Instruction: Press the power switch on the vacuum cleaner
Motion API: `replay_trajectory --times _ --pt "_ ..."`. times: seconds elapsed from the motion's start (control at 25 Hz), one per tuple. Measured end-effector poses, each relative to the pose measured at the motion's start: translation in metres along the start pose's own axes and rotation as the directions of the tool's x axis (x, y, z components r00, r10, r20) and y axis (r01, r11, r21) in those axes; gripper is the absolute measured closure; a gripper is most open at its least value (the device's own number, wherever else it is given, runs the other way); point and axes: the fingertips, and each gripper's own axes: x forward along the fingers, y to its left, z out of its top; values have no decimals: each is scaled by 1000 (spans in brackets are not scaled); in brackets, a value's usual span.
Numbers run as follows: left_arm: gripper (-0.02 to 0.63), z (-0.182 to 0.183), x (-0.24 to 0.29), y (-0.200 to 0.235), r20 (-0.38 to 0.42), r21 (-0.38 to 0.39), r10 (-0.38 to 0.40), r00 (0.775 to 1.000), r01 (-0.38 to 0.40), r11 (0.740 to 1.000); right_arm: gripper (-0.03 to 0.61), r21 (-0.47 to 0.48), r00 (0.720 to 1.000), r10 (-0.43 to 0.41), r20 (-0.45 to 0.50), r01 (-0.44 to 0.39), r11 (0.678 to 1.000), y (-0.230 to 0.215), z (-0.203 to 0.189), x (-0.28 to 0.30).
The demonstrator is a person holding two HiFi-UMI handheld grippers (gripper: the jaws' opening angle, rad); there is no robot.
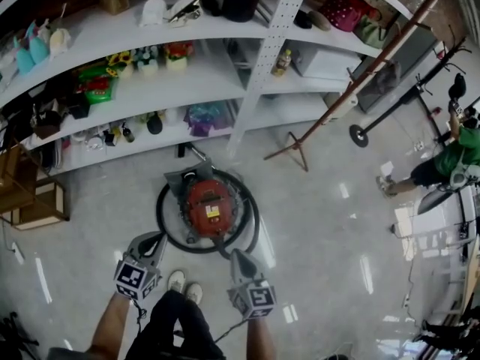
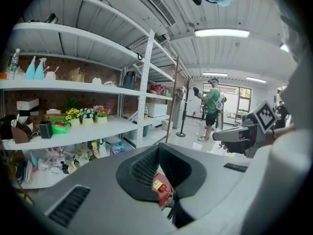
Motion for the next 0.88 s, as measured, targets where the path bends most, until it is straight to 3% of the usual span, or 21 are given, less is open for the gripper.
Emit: replay_trajectory --times 0.4,0.6,0.88 --pt "606 -64 38 21 -50 6 -29 998 29 1000 566 1 999 6 -35 -6 1000 -26 -68 44" --pt "606 -97 53 26 -64 55 -43 997 47 997 566 12 998 10 -62 -9 1000 -36 -104 66" --pt "606 -134 72 38 -76 33 -44 996 47 998 566 16 997 14 -73 -13 1000 -48 -136 92"
